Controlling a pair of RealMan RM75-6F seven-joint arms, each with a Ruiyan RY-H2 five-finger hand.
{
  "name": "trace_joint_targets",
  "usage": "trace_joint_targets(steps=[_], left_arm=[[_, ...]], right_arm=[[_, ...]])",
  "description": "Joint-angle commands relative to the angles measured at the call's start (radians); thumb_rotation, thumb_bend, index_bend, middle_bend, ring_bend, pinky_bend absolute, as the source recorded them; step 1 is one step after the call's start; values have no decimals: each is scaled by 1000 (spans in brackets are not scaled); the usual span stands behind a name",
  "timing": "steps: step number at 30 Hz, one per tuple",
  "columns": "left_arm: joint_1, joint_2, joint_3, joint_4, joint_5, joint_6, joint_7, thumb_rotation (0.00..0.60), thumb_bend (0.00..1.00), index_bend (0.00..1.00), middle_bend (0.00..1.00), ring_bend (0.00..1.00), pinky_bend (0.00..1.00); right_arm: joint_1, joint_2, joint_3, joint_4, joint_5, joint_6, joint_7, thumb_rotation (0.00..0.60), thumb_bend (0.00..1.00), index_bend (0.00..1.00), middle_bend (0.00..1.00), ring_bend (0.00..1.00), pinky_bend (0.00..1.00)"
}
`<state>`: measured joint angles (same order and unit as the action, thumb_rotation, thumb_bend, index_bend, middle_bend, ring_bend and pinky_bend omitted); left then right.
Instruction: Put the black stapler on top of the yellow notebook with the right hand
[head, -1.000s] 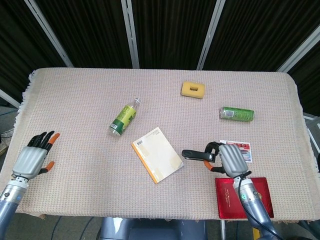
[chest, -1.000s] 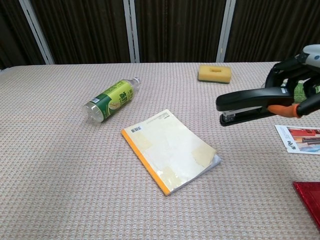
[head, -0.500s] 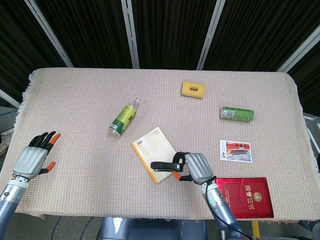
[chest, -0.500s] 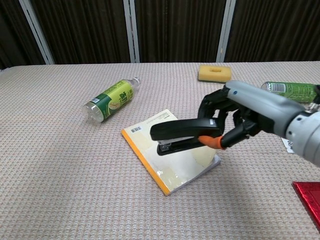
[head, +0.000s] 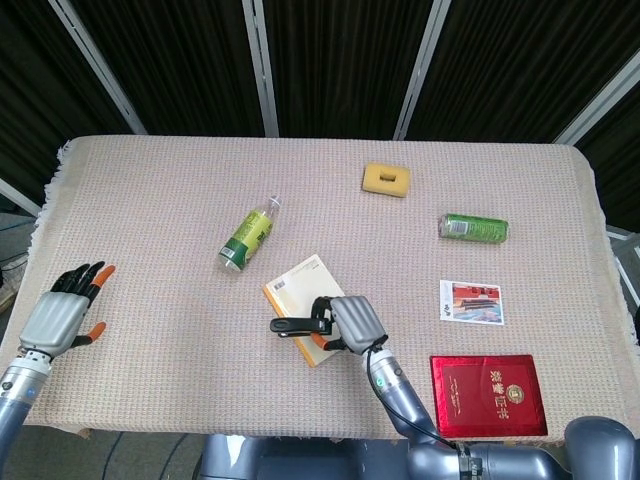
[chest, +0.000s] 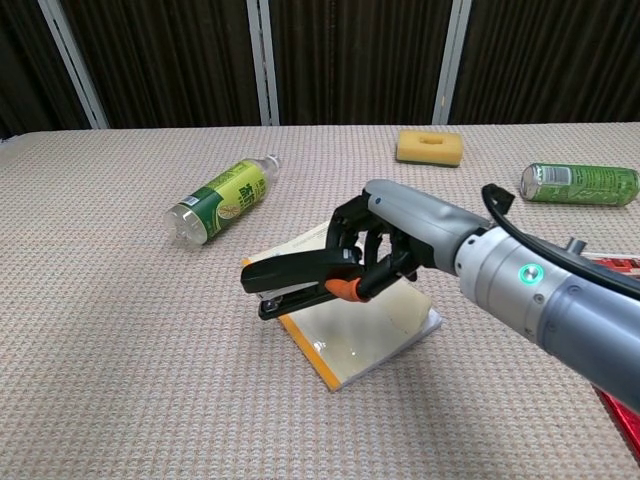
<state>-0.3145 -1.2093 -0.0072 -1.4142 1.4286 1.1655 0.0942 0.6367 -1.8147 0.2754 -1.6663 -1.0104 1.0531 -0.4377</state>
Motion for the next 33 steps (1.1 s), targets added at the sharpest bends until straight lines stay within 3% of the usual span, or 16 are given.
trace_joint_targets(steps=[1, 15, 33], left_arm=[[-3, -2, 0, 2, -4, -6, 1, 600, 318, 0, 0, 0, 110], [-1, -1, -1, 15, -16, -10, -9, 600, 319, 0, 0, 0, 110], [-5, -11, -2, 11, -35, -27, 25, 600, 319, 0, 0, 0, 110]], right_arm=[[24, -18, 14, 31, 15, -23, 8, 600, 377, 680, 504, 530, 763], [81, -37, 31, 139, 43, -78, 60, 600, 374, 680, 504, 530, 763], [82, 25, 19, 187, 50, -114, 137, 600, 354, 680, 504, 530, 763]])
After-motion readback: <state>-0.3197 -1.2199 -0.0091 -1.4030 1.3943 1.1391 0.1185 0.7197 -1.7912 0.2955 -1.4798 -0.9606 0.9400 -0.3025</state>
